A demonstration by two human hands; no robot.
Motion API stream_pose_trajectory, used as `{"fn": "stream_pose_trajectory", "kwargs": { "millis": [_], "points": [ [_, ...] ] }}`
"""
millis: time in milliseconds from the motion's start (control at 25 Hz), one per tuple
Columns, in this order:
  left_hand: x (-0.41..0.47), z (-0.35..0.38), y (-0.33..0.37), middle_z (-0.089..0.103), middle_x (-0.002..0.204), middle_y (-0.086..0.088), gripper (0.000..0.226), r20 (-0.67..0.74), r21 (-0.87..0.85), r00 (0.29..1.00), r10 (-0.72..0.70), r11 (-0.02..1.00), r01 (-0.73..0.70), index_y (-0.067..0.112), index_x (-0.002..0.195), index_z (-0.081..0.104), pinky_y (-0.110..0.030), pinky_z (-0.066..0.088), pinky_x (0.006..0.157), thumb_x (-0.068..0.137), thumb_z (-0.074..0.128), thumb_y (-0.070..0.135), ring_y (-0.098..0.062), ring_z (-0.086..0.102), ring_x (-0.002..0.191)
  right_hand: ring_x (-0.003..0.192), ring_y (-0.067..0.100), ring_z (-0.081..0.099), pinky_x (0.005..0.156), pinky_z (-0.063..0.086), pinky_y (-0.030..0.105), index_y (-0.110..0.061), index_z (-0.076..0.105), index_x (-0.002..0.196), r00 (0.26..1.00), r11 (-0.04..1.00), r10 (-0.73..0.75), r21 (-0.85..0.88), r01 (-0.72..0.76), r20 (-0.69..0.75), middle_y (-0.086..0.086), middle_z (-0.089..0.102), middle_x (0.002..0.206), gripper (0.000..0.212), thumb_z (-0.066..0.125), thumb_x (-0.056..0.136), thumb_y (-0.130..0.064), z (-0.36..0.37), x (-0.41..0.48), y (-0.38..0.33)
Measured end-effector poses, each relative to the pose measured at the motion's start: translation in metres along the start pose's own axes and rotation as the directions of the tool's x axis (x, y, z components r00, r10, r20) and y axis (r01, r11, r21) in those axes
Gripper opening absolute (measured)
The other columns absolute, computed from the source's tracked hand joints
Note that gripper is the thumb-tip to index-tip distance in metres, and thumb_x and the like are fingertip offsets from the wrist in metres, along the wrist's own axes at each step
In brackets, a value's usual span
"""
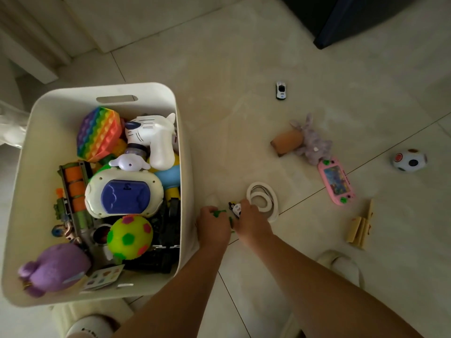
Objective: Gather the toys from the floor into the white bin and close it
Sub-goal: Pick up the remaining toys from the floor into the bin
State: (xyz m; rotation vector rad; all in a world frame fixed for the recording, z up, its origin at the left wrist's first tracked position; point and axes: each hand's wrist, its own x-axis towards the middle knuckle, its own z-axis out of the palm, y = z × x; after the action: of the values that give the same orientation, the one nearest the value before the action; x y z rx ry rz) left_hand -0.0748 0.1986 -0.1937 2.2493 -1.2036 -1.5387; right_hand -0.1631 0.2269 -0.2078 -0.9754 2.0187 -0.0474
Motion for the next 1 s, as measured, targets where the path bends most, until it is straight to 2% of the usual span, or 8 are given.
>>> {"fn": "stream_pose_trajectory", "kwargs": {
  "millis": [240, 360, 440, 560, 640, 800, 920, 1000],
  "points": [
    [-0.014, -0.002, 0.020, 0.061, 0.123, -0.007, 0.042, 0.073, 0.161, 0.987, 0.144, 0.975, -0.155, 0.015, 0.130, 0.053, -0.032, 0.048, 0.090, 0.088, 0.052, 0.011, -0.024, 0.058, 0.112, 0.095, 0.026, 0.064, 0.064, 0.041, 0.028, -0.009, 0.053, 0.106, 0.998, 0.998, 0.052, -0.028, -0.052, -0.022, 0.008, 0.063, 0.103, 0.016, 0.047, 0.095, -0.018, -0.008, 0.001, -0.009],
    [-0.032, -0.014, 0.049, 0.059, 0.125, -0.008, 0.042, 0.114, 0.112, 0.952, 0.285, 0.948, -0.297, 0.017, 0.133, 0.051, -0.038, 0.049, 0.097, 0.092, 0.047, 0.009, -0.025, 0.057, 0.114, 0.059, 0.017, 0.058, 0.040, 0.037, 0.017, -0.013, 0.047, 0.080, 0.999, 0.982, 0.037, 0.185, -0.037, 0.003, 0.001, 0.054, 0.068, 0.015, 0.048, 0.095, -0.011, -0.045, -0.015, -0.021],
    [-0.051, -0.026, 0.073, 0.059, 0.126, -0.009, 0.042, 0.148, 0.094, 0.905, 0.400, 0.905, -0.415, 0.018, 0.135, 0.049, -0.038, 0.048, 0.099, 0.094, 0.044, 0.010, -0.025, 0.056, 0.116, 0.051, 0.010, 0.048, 0.031, 0.031, 0.008, -0.018, 0.041, 0.073, 0.999, 0.944, 0.009, 0.329, 0.008, -0.051, -0.001, 0.049, 0.066, 0.027, 0.046, 0.096, -0.005, -0.076, -0.033, -0.032],
    [-0.084, -0.060, 0.102, 0.057, 0.132, -0.003, 0.042, 0.138, 0.101, 0.802, 0.581, 0.797, -0.595, 0.021, 0.139, 0.047, -0.023, 0.041, 0.094, 0.097, 0.045, 0.013, -0.019, 0.054, 0.119, 0.052, 0.009, 0.051, 0.035, 0.036, 0.009, -0.016, 0.051, 0.089, 0.982, 0.843, -0.049, 0.520, 0.139, -0.182, 0.001, 0.054, 0.074, 0.014, 0.048, 0.094, -0.004, -0.109, -0.066, -0.057],
    [-0.099, -0.095, 0.116, 0.058, 0.130, 0.001, 0.041, 0.105, 0.048, 0.765, 0.635, 0.765, -0.642, 0.023, 0.139, 0.048, -0.018, 0.040, 0.091, 0.098, 0.047, 0.018, -0.015, 0.056, 0.117, 0.051, 0.014, 0.060, 0.043, 0.047, 0.020, -0.016, 0.054, 0.103, 0.968, 0.732, -0.095, 0.643, 0.226, -0.232, 0.005, 0.063, 0.081, 0.013, 0.051, 0.094, -0.007, -0.120, -0.084, -0.080],
    [-0.100, -0.187, 0.119, 0.068, 0.110, 0.000, 0.035, 0.070, -0.120, 0.811, 0.581, 0.812, -0.572, 0.027, 0.130, 0.056, -0.032, 0.059, 0.081, 0.095, 0.058, 0.023, -0.013, 0.068, 0.089, 0.051, 0.026, 0.066, 0.043, 0.049, 0.026, -0.028, 0.051, 0.090, 0.924, 0.646, -0.226, 0.663, 0.379, -0.308, 0.010, 0.070, 0.087, 0.016, 0.058, 0.090, -0.013, -0.128, -0.108, -0.135],
    [-0.087, -0.244, 0.094, 0.066, 0.097, 0.005, 0.030, 0.079, 0.080, 0.866, 0.494, 0.862, -0.500, 0.025, 0.116, 0.059, -0.022, 0.059, 0.062, 0.088, 0.067, 0.031, -0.011, 0.067, 0.076, 0.049, 0.023, 0.065, 0.040, 0.047, 0.024, -0.020, 0.051, 0.098, 0.922, 0.710, -0.286, 0.589, 0.386, -0.259, 0.008, 0.068, 0.091, 0.014, 0.059, 0.087, -0.015, -0.111, -0.117, -0.170],
    [-0.078, -0.258, 0.072, 0.066, 0.103, 0.001, 0.033, 0.127, 0.232, 0.894, 0.430, 0.863, -0.448, 0.025, 0.114, 0.059, -0.031, 0.060, 0.068, 0.084, 0.070, 0.036, -0.017, 0.068, 0.080, 0.046, 0.019, 0.063, 0.038, 0.046, 0.021, -0.016, 0.048, 0.106, 0.940, 0.821, -0.285, 0.458, 0.340, -0.188, 0.007, 0.066, 0.095, 0.022, 0.059, 0.088, -0.019, -0.089, -0.118, -0.179]
  ]
}}
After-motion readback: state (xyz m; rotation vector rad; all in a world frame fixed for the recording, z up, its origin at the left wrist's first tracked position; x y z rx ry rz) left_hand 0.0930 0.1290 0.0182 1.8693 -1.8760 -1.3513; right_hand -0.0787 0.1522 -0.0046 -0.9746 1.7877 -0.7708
